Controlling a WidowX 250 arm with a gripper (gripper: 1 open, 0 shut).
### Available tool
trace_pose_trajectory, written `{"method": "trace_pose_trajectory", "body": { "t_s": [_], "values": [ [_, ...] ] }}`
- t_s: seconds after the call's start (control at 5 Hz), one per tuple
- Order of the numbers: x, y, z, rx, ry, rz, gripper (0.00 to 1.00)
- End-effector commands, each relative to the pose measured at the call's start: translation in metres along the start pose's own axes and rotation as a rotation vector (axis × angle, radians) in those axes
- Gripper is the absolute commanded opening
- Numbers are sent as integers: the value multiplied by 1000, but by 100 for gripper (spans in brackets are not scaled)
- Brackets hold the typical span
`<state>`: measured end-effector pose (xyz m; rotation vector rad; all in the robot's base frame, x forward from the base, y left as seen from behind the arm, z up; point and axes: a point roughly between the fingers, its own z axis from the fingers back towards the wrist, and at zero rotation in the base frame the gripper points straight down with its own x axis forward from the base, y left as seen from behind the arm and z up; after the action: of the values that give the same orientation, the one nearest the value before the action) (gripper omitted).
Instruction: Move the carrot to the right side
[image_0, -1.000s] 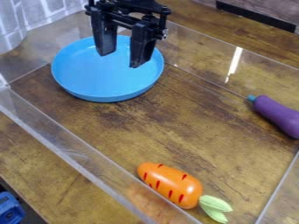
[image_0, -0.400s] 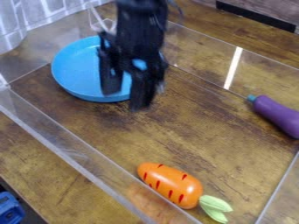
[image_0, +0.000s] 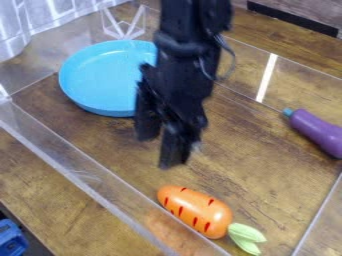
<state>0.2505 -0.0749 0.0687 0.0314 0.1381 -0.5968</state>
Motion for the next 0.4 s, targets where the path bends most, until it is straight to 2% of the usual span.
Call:
{"method": "trace_pose_trajectory", "body": {
  "t_s": [0.0,0.2],
  "values": [
    [17,-10,-5,36,-49,-125,100],
    [15,-4,-22,39,-62,-122,100]
  ]
}}
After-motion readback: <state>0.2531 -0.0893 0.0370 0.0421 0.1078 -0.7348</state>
